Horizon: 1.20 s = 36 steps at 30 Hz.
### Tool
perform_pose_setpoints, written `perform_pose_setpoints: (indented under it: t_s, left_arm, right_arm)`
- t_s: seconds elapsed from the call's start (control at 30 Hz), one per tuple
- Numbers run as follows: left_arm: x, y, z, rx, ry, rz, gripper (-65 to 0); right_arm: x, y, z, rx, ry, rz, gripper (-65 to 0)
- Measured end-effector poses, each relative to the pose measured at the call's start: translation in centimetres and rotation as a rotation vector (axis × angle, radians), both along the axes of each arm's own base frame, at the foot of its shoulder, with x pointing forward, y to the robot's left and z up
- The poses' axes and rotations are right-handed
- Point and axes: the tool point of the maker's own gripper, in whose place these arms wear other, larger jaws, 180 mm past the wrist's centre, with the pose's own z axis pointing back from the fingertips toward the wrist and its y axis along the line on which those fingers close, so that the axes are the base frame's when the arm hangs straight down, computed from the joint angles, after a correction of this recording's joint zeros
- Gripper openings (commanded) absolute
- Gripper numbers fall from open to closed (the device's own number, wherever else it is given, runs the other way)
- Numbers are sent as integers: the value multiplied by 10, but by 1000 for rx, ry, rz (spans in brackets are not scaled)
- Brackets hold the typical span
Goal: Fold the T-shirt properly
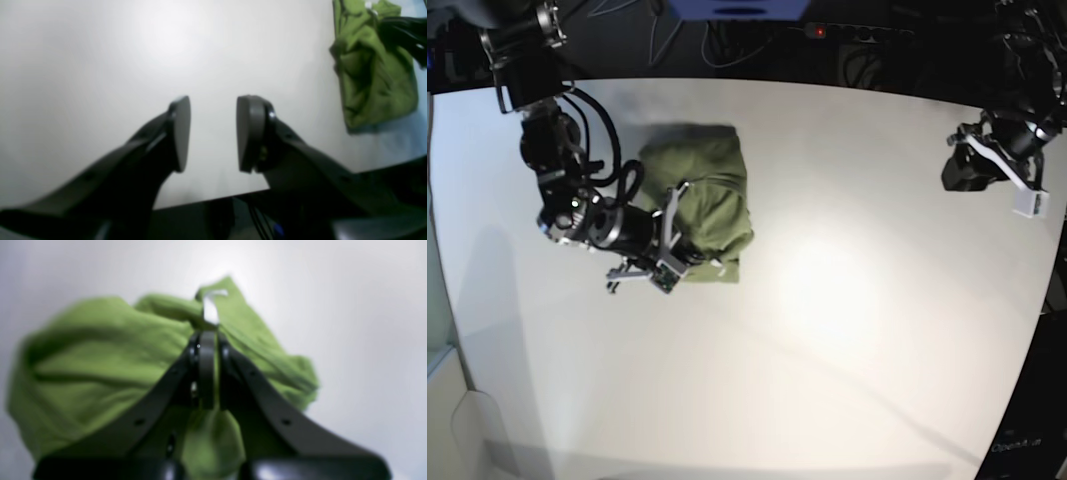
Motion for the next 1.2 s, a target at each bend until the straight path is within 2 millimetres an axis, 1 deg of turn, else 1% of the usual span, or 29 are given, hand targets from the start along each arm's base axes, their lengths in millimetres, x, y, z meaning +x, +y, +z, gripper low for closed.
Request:
perform_pose_setpoints:
  t_s: [0.07,0.1,0.13,0.2,0.23,0.27,0.33,0.4,0.47,0.53,0.57,0.67,0.73,0.77,0.83,0.9,0.97,1.0,1.07,1.2]
  left_arm:
    - [-5,11,1,18,4,25,-425]
    - [-9,13,-1,23,14,31,-425]
    - [-13,14,-2,24,23,34,-425]
    - [-19,13,-2,47,14,-16,-425]
    - [-24,16,-1,62,6,-33,-425]
    - [-29,20,0,80,4,-41,-425]
    - [-43,34,-2,119,26,-27,-425]
    - [-56,46,-6,141,61,2,-425]
    - [-69,55,-11,177,103,17,-425]
    - [-81,66,-19,246,163,22,-425]
    - [-87,69,-23,273,194,23,-425]
    - [-98,75,-35,340,259,28,-425]
    - [-111,75,-47,389,328,24,-425]
    - [-117,74,-54,420,368,13,-425]
    - [-124,72,-64,471,414,7,-425]
    - [-120,58,-72,494,390,-13,-425]
    - [-120,38,-86,519,388,-53,-425]
    - [-120,23,-95,520,384,-78,-425]
    - [-124,-2,-112,513,385,-117,-425]
    - [-143,-45,-151,444,395,-130,-425]
  right_arm:
    - [-3,-5,18,-39,-45,-3,-649]
    - [-5,-4,28,-51,-70,-1,-649]
    - [-7,-2,39,-59,-100,5,-649]
    - [-16,6,61,-29,-149,21,-649]
    - [-23,5,66,-29,-158,15,-649]
    - [-28,0,66,-36,-155,0,-649]
    - [-45,-16,58,-61,-125,-44,-649]
    - [-62,-33,45,-67,-72,-91,-649]
    - [-75,-56,32,-91,-24,-152,-649]
    - [-88,-80,26,-91,-14,-216,-649]
    - [-99,-89,24,-80,-4,-241,-649]
    - [-136,-115,13,-74,44,-313,-649]
    - [-160,-130,7,-69,74,-358,-649]
    - [-173,-135,6,-56,85,-383,-649]
    - [-198,-142,4,-24,107,-448,-649]
    - [-225,-149,4,4,127,-512,-649]
    - [-241,-160,3,15,135,-580,-649]
    - [-250,-164,-1,16,156,-604,-649]
    - [-265,-171,-15,30,198,-655,-649]
    - [-305,-182,-53,77,300,-764,-649]
